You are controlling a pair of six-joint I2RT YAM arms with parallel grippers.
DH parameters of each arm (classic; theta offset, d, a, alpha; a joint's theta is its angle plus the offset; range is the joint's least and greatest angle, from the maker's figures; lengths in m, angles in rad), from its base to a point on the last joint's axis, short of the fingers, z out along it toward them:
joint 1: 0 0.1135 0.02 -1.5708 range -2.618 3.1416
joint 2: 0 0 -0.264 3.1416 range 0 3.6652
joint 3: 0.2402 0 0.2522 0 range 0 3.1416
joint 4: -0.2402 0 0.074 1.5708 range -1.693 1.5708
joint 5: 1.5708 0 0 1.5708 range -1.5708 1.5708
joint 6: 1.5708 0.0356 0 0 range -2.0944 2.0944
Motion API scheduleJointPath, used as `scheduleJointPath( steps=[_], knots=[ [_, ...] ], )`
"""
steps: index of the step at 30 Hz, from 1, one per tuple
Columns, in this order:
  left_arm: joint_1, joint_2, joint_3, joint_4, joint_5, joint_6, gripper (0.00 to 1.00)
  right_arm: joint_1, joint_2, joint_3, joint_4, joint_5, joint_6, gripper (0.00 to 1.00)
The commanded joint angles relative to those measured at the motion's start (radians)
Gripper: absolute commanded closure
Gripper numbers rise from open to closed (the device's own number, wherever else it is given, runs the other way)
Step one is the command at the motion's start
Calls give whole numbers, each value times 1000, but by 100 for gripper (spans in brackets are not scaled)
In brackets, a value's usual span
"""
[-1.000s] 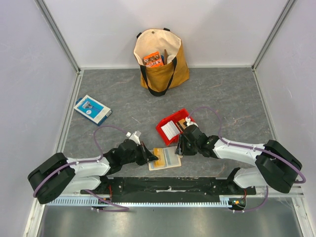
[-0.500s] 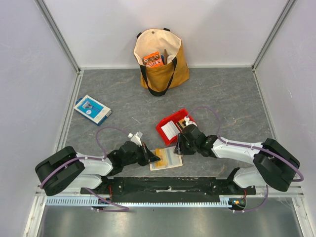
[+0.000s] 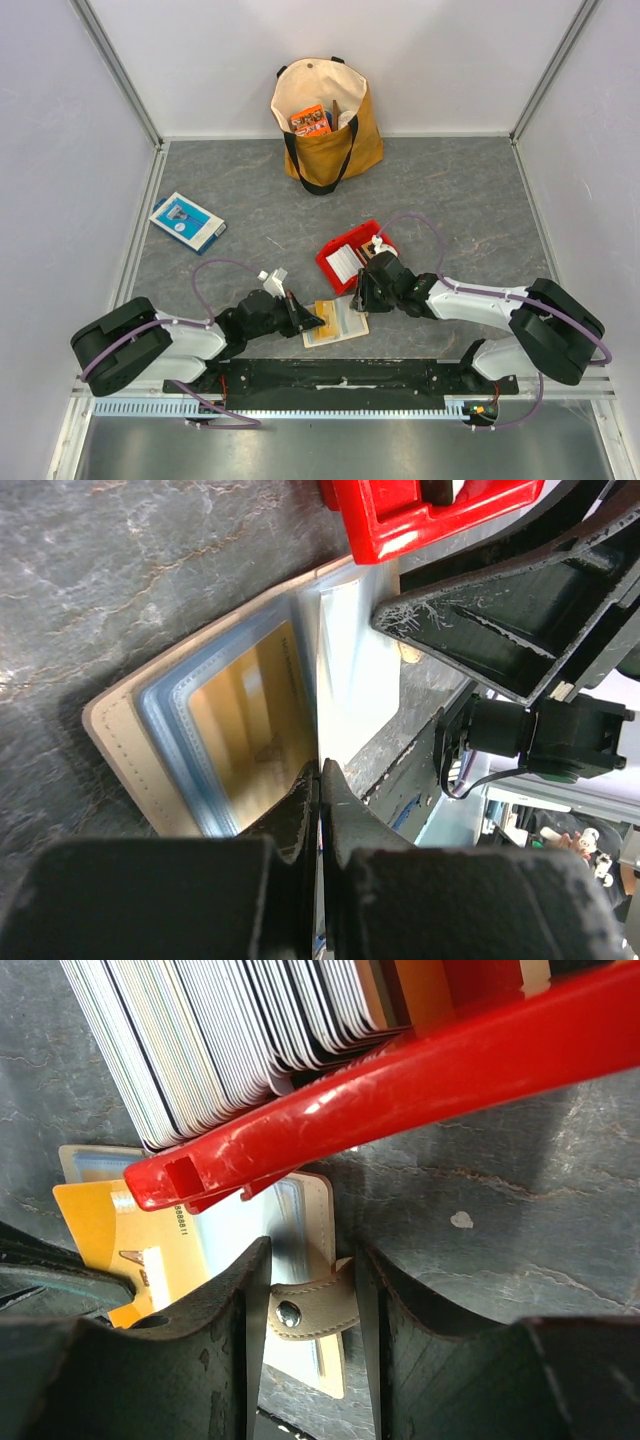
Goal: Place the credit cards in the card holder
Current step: Insert the credit card into the card holder.
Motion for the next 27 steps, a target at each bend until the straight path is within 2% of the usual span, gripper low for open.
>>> scheduleJointPath(
  steps=[1,6,13,21,27],
  knots=[
    [-15,-30,-56,39,-29,23,98,6,55,-25,-125,84,10,55],
    [-18,-59,-59,-1,-51,17,98,8,0,-28,-177,135,18,56],
    [-26,-28,-33,-32,-69,-15,98,19,-1,-34,-167,113,12,56],
    [-95,-131,-57,-150,-196,-104,98,22,16,-31,-153,110,16,55],
    [-117,-131,-59,-171,-247,-144,98,26,24,-25,-147,103,15,56]
  ],
)
